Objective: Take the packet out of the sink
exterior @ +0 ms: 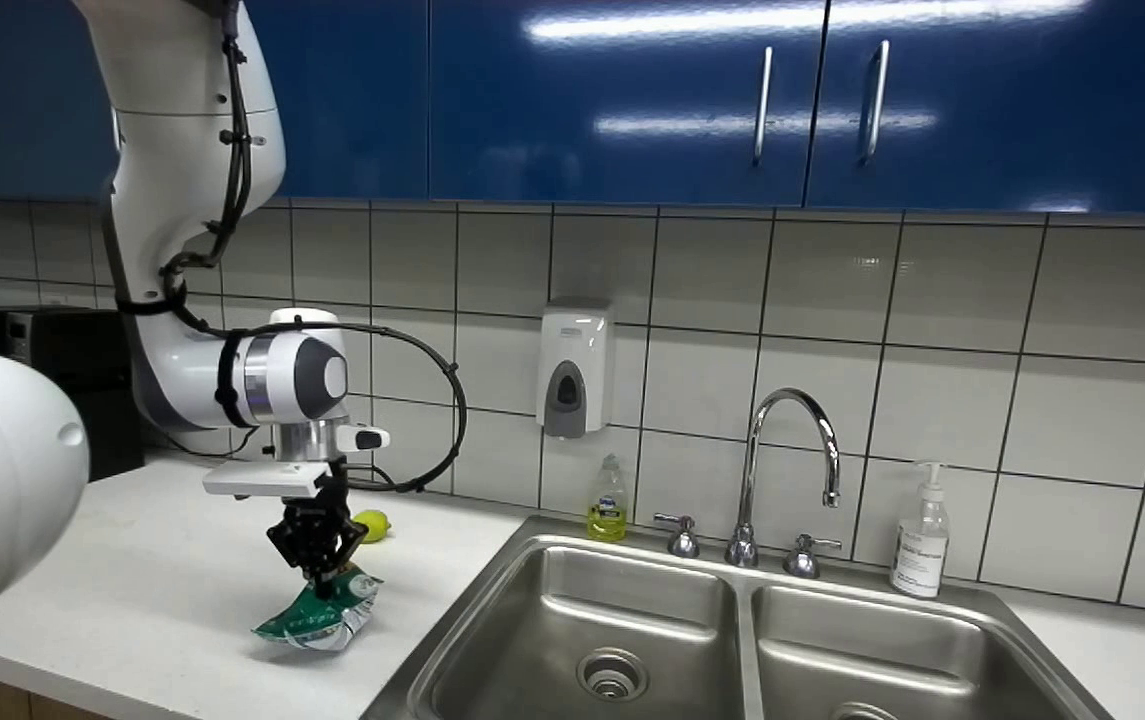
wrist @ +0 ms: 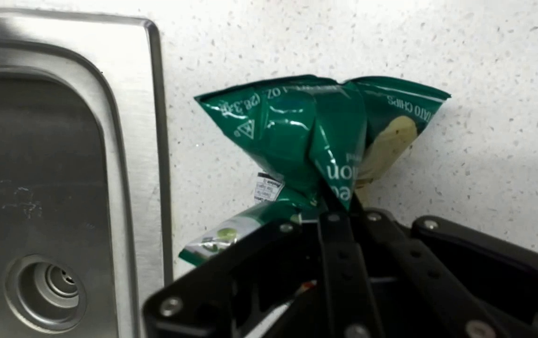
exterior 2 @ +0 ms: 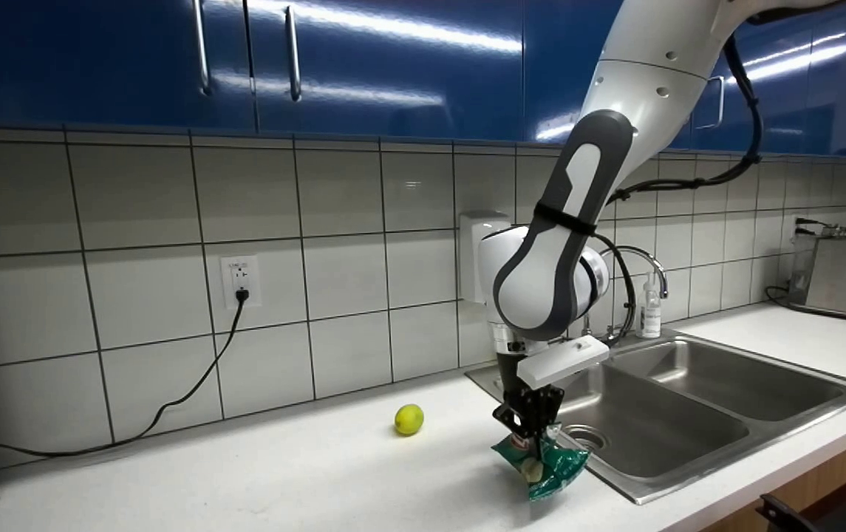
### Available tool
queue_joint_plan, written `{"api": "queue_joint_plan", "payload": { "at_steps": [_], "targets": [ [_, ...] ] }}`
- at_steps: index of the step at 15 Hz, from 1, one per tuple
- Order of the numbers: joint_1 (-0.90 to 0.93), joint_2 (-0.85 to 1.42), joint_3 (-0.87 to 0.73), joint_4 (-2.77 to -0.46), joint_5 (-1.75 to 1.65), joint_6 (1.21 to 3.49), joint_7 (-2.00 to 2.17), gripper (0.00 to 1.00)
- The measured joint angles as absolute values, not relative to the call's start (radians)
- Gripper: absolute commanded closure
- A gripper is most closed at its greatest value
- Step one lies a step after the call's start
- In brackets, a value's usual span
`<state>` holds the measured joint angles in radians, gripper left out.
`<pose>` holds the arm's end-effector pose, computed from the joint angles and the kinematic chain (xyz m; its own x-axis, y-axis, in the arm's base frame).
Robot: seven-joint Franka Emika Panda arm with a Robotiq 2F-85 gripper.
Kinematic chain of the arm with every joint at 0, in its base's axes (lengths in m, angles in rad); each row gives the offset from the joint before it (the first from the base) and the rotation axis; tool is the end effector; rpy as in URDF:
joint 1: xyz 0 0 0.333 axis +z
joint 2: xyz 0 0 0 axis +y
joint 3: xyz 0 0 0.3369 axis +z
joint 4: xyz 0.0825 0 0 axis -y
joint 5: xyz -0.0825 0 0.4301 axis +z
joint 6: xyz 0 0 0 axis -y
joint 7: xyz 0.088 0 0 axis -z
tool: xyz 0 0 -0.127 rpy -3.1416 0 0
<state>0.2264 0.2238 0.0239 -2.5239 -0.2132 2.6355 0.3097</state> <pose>0.4538 0.1201 0.1415 0.9878 0.1269 -0.0897 0.1364 -0.9847 0.1085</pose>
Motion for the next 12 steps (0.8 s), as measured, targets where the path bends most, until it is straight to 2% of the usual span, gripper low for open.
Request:
{"api": "queue_joint_plan", "payload": {
  "at_steps": [7, 8, 9, 12],
  "targets": [
    [0.227, 0.238, 0.024, -2.525, -0.215, 2.628, 0.31, 1.0],
    [0.227, 0.239, 0.024, -2.525, -0.216, 2.627, 0.31, 0.92],
    [0.227, 0.24, 0.024, -2.525, -0.217, 2.627, 0.31, 0.72],
    [0.227, 0.241, 0.024, -2.525, -0.22, 2.625, 0.31, 0.5]
  ]
}}
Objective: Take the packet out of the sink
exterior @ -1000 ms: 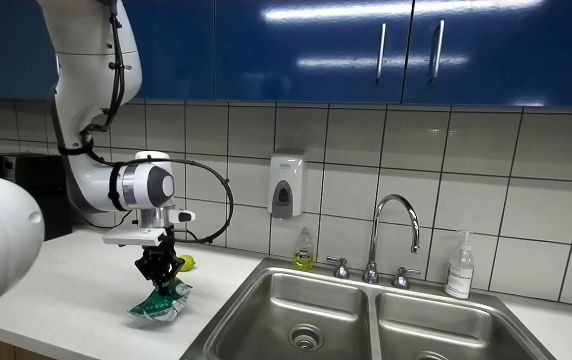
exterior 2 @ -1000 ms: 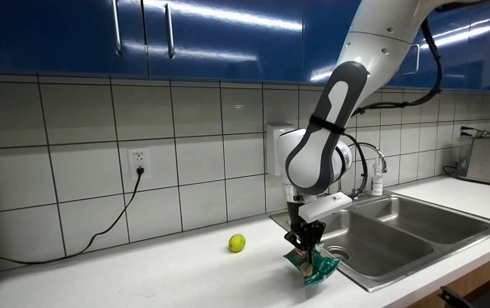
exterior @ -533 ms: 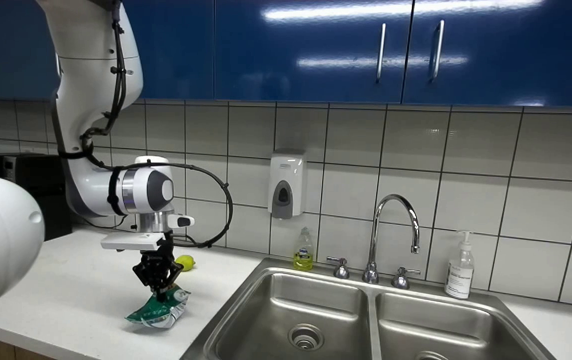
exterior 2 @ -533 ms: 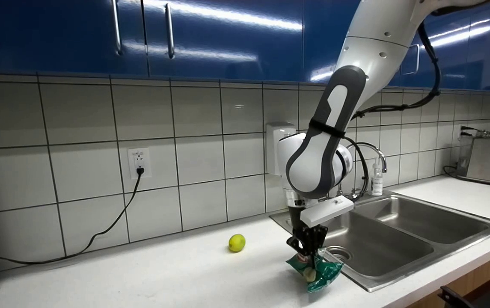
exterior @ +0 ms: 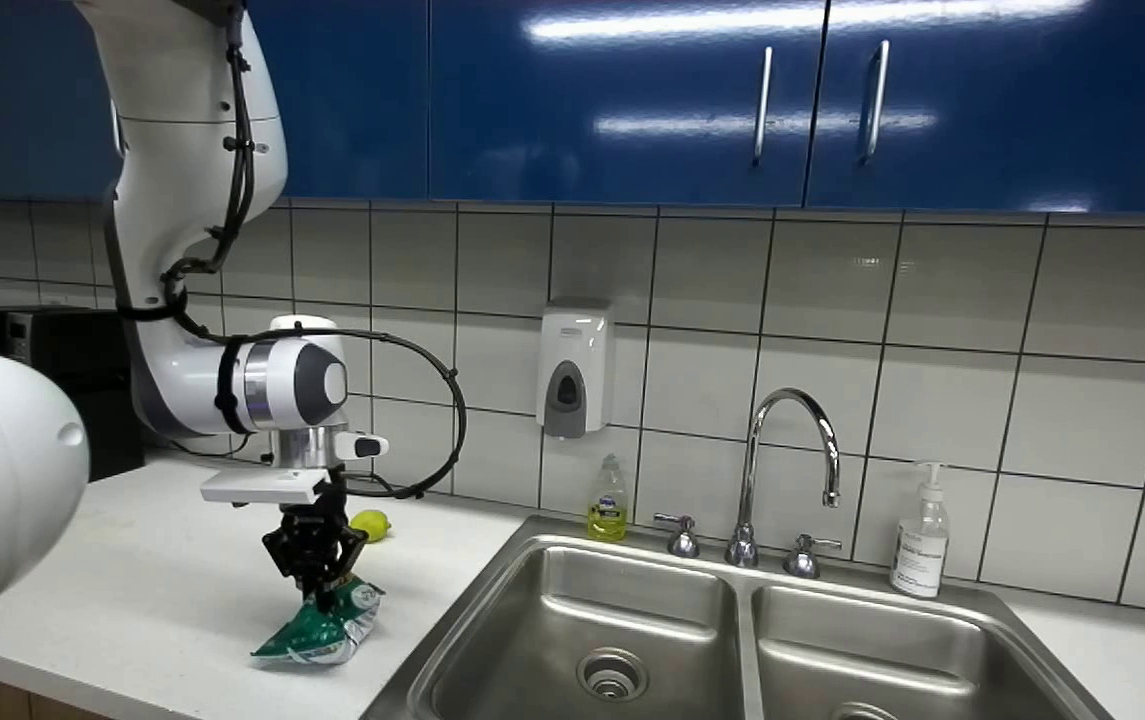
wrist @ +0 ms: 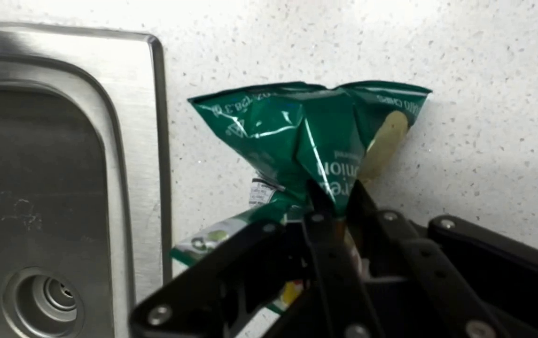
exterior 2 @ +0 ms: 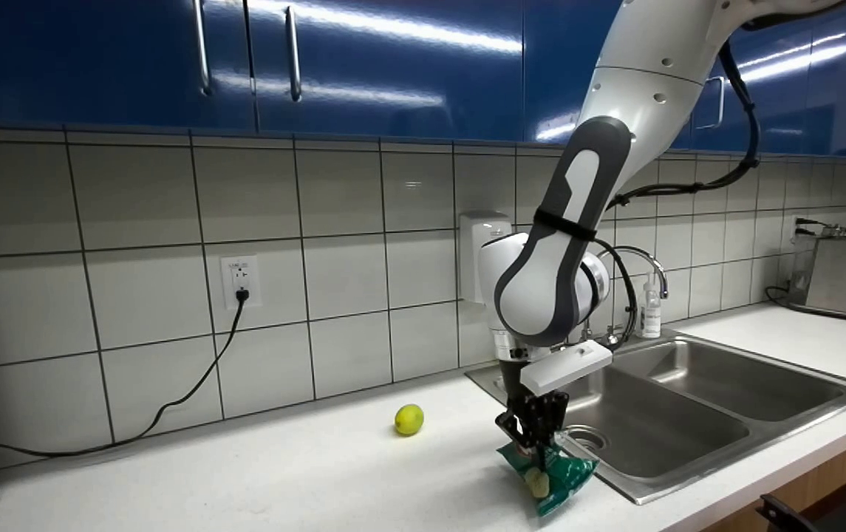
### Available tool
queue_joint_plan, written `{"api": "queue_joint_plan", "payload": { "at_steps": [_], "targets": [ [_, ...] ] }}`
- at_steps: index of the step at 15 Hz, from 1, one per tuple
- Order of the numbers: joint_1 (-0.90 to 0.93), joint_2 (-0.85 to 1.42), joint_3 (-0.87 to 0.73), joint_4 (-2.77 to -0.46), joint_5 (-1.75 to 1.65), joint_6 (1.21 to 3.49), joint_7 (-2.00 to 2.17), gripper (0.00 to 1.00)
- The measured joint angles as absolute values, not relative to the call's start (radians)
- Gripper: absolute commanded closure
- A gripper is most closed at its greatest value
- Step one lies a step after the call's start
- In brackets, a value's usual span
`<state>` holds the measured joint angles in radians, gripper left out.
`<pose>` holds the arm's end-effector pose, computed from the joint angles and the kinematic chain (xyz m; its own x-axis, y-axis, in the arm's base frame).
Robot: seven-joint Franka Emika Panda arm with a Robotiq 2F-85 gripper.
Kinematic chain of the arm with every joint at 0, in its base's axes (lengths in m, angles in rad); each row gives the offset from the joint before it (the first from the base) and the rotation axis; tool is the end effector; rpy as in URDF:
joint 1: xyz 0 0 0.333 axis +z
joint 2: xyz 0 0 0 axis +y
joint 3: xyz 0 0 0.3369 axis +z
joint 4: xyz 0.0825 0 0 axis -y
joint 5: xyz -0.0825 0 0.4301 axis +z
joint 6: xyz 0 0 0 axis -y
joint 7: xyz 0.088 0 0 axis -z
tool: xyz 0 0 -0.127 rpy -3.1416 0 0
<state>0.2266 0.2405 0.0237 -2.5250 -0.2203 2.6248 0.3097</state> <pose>0.4487 0.1187 0.1327 0.9844 0.1314 -0.1170 0.1450 -0.9826 0.1160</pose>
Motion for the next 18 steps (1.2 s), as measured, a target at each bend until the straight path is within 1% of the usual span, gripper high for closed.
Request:
{"api": "queue_joint_plan", "payload": {
  "at_steps": [2, 4, 5, 7, 14, 18],
  "targets": [
    [0.227, 0.24, 0.024, -2.525, -0.223, 2.624, 0.31, 0.34],
    [0.227, 0.234, 0.024, -2.524, -0.223, 2.622, 0.31, 0.21],
    [0.227, 0.226, 0.024, -2.524, -0.223, 2.619, 0.31, 0.12],
    [0.227, 0.202, 0.024, -2.524, -0.223, 2.606, 0.31, 0.01],
    [0.223, 0.099, 0.024, -2.535, -0.223, 2.528, 0.318, 0.0],
    [0.216, 0.053, 0.024, -2.551, -0.211, 2.505, 0.393, 0.0]
  ]
}}
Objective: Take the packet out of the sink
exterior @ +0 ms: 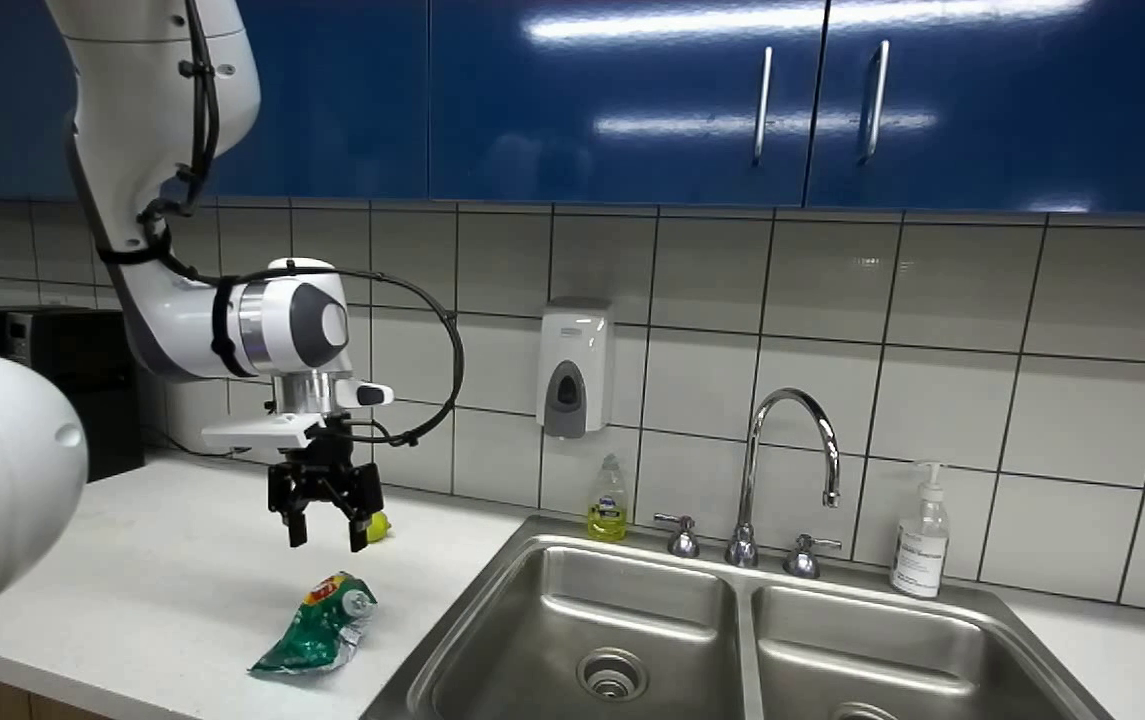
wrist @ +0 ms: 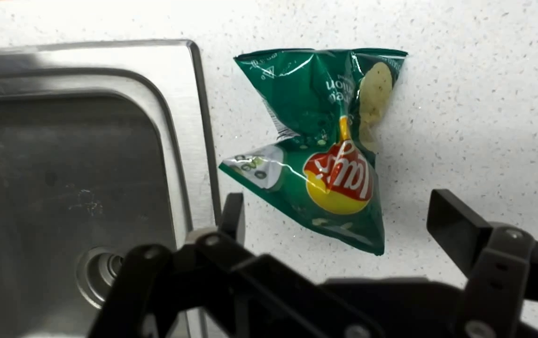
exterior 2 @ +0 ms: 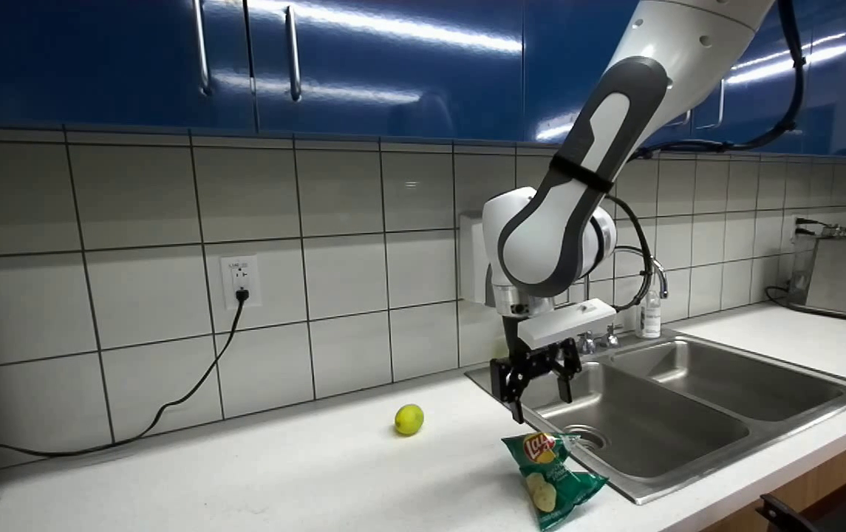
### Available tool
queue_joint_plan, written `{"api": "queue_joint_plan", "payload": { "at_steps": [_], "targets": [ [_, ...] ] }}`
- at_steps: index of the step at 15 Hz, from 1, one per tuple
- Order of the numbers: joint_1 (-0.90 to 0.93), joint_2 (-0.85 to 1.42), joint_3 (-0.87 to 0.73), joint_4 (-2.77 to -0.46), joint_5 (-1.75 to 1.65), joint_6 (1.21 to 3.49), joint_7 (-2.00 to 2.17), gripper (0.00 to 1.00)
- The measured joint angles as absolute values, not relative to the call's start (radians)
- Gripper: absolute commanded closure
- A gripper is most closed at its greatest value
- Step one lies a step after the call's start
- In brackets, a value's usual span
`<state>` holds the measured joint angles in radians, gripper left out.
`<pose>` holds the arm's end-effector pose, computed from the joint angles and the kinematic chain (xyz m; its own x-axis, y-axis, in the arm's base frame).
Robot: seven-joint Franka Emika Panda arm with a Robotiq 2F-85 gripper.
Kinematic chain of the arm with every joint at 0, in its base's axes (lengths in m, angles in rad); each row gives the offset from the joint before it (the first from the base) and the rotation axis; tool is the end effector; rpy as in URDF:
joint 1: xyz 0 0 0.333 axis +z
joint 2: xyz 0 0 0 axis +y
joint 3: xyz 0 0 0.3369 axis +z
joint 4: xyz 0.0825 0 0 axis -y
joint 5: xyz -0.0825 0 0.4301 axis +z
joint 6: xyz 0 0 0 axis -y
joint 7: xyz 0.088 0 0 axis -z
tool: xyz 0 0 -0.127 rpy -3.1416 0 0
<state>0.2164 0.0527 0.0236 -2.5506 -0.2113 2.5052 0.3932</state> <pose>0.4535 0.1101 0.2032 0.9981 0.0190 -0.0580 0.0270 -0.9899 0.1392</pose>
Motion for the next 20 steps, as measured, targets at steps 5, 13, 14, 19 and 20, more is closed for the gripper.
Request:
{"api": "queue_joint_plan", "payload": {
  "at_steps": [5, 13, 14, 19, 20],
  "targets": [
    [0.201, -0.035, 0.026, -2.591, -0.194, 2.474, 0.442, 0.0],
    [0.162, -0.27, 0.053, -2.729, -0.155, 2.388, 0.442, 0.0],
    [0.158, -0.303, 0.057, -2.749, -0.142, 2.374, 0.442, 0.0],
    [0.145, -0.442, 0.083, -2.778, -0.098, 2.272, 0.442, 0.0],
    [0.144, -0.459, 0.088, -2.774, -0.097, 2.252, 0.442, 0.0]
  ]
}}
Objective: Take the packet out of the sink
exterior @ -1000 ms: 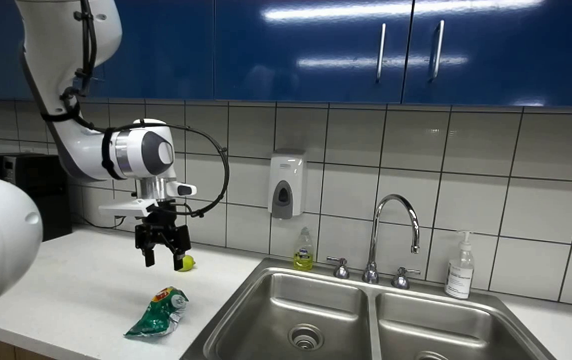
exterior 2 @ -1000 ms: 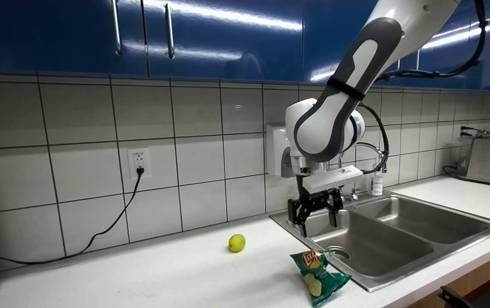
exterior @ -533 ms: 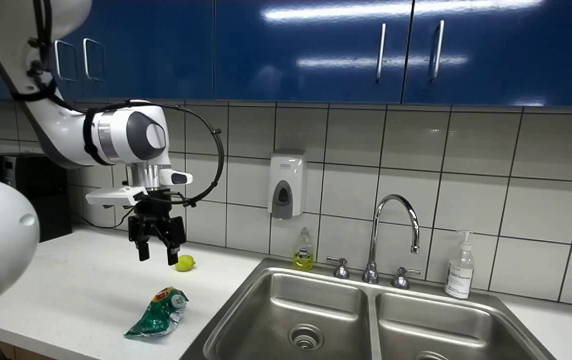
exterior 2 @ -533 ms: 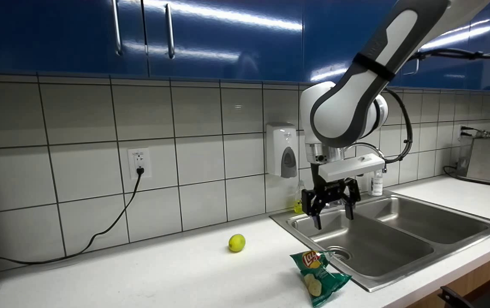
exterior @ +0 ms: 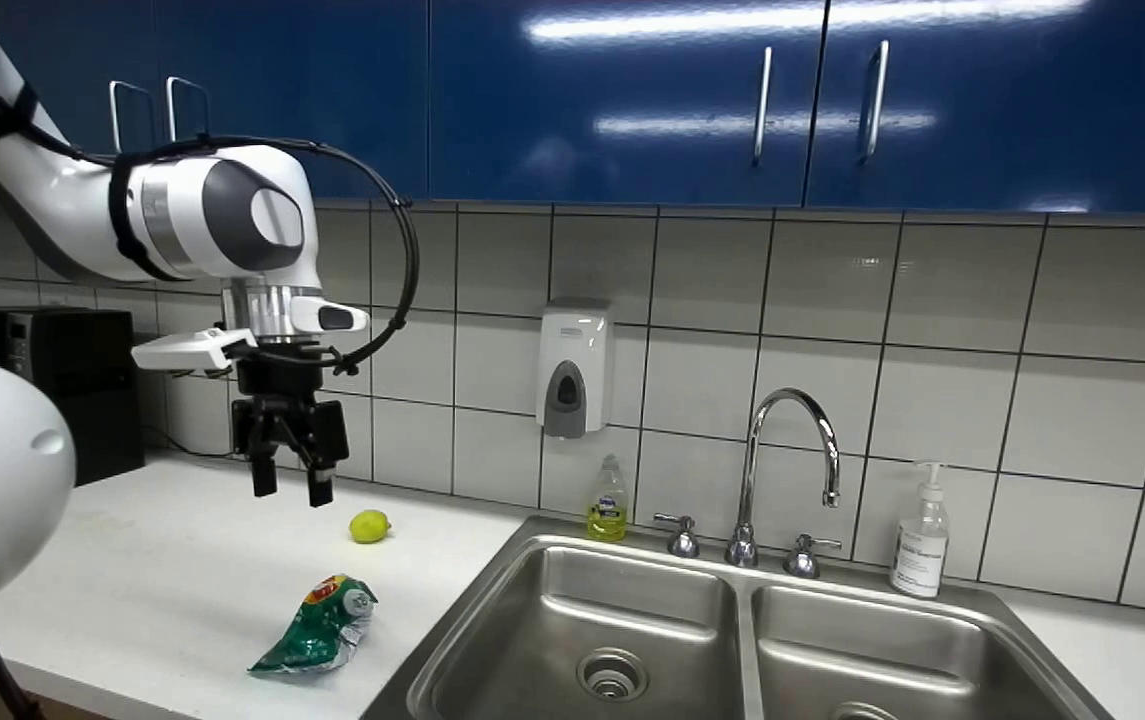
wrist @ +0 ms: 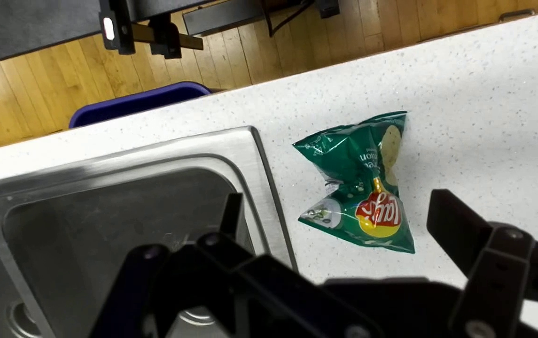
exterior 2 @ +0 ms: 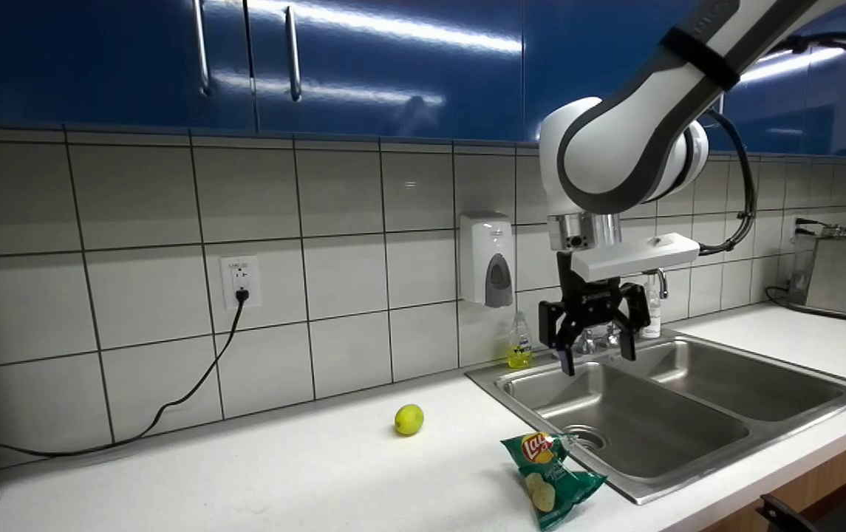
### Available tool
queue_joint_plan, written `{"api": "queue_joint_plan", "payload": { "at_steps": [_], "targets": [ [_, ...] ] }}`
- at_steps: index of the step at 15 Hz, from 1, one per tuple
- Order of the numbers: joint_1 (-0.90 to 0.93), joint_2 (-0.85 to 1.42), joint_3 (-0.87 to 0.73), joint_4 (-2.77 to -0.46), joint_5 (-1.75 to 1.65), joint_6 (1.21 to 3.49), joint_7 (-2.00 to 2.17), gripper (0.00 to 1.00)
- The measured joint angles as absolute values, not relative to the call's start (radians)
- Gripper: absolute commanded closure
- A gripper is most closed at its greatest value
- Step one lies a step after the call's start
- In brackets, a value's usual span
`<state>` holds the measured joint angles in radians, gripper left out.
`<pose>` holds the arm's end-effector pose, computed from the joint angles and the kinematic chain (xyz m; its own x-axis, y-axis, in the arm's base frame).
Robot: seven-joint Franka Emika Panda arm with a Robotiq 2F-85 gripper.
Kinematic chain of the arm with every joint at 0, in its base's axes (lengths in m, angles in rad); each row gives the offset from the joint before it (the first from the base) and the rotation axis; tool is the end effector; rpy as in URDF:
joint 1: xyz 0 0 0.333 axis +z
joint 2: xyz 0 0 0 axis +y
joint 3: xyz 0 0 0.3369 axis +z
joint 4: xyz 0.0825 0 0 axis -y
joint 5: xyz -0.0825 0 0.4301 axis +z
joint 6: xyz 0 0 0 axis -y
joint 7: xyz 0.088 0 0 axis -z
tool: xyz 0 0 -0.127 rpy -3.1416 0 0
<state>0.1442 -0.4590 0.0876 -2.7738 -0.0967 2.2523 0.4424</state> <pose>0.3688 0.0783 0.3085 0.9874 -0.1578 -0.0150 -0.1546 -0.9796 0.1282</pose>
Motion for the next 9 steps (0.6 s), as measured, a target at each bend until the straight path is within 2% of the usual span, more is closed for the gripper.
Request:
{"api": "queue_joint_plan", "payload": {
  "at_steps": [9],
  "targets": [
    [0.142, -0.52, 0.107, -2.768, -0.093, 2.189, 0.442, 0.0]
  ]
}}
